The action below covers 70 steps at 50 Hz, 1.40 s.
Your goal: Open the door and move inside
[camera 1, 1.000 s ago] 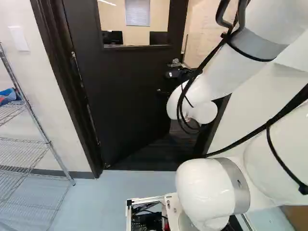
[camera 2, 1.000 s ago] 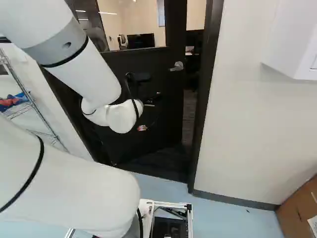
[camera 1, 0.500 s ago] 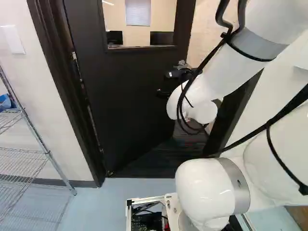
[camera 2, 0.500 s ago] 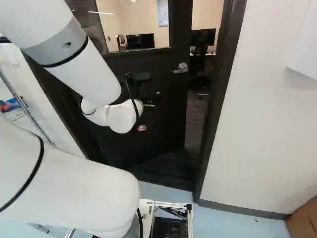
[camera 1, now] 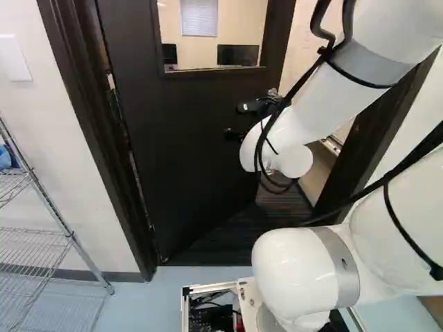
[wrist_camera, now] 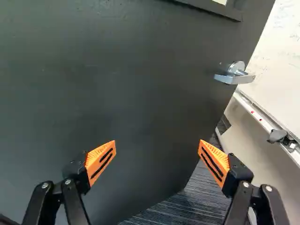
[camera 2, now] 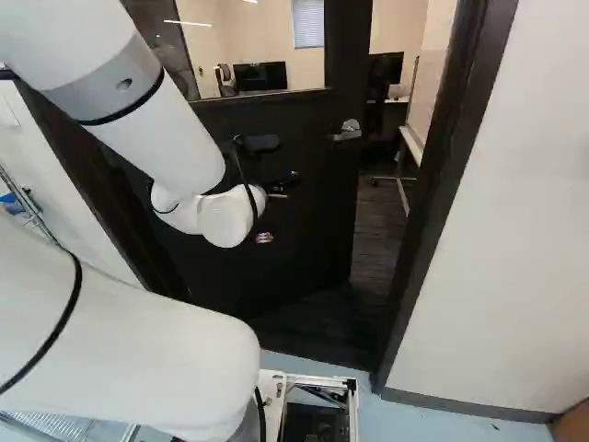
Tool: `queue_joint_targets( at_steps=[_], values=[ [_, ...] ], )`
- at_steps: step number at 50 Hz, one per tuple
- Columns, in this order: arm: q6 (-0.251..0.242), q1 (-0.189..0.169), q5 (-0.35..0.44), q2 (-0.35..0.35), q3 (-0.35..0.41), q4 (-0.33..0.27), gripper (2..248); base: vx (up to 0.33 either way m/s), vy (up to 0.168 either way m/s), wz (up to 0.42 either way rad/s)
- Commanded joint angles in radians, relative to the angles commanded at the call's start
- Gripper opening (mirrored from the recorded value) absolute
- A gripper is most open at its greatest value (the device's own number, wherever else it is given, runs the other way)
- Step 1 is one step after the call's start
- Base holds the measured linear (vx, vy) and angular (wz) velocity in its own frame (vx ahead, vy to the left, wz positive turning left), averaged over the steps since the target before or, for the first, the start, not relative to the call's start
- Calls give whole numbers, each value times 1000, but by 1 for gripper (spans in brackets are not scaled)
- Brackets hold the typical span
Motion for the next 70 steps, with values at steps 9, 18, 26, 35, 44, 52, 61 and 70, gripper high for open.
queue_joint_targets(
  at_steps=[9,18,26,35,44,52,61,70],
  values=[
    [0,0,0,0,0,0,247,137,108,-19],
    [0,0,0,0,0,0,247,130,104,-21],
    [0,2,0,0,0,0,247,102,97,1],
    [0,4,0,0,0,0,247,7,14,-14],
    [0,4,0,0,0,0,247,0,-3,0],
    [0,9,0,-10,-8,8,247,0,0,0],
    [0,22,0,-35,-29,47,247,0,0,0],
    [0,37,0,-63,-53,122,247,0,0,0]
  ],
)
